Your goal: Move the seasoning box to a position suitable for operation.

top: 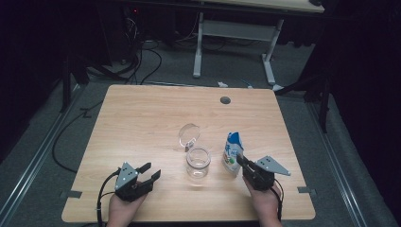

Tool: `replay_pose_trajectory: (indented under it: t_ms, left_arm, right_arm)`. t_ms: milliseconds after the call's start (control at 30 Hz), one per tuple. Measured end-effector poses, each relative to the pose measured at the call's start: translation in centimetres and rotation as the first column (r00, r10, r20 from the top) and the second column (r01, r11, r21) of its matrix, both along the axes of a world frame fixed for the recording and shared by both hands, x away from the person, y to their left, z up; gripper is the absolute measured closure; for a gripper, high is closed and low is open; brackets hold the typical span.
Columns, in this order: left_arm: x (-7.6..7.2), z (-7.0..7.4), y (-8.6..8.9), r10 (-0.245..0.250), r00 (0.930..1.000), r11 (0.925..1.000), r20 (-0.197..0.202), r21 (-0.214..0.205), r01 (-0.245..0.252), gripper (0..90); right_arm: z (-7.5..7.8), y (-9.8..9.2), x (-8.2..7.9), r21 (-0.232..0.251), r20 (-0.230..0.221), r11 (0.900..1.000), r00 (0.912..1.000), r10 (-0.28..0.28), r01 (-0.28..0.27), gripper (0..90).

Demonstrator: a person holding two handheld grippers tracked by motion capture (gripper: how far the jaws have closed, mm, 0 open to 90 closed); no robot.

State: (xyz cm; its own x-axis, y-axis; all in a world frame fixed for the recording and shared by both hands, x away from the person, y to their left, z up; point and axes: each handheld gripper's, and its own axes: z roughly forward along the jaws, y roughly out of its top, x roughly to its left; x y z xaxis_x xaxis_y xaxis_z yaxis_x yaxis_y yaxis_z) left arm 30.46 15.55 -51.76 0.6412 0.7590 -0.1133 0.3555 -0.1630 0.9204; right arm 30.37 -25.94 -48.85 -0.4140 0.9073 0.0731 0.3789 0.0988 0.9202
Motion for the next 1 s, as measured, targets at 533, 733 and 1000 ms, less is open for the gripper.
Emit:
replay_pose_trajectory:
  t_ms: [533,733,1000]
  left_arm:
    - [-0.5,0.1,0.2,-0.065,0.997,0.9978,0.041,-0.009,0.066,38.8]
    - [-0.5,0.1,0.4,-0.063,0.9964,0.9976,0.056,-0.025,0.065,37.9]
    - [-0.6,-0.1,0.7,-0.068,0.9938,0.9952,0.088,-0.064,0.074,37.3]
  right_arm:
    - [2.6,-1.0,1.1,-0.042,-0.111,0.9964,0.9915,0.069,-0.074,88.3]
    - [4.4,-1.3,1.9,-0.108,-0.192,0.986,0.9757,0.105,-0.127,88.5]
    - [6.7,-1.8,3.1,-0.165,-0.308,0.9686,0.9428,0.128,-0.186,88.5]
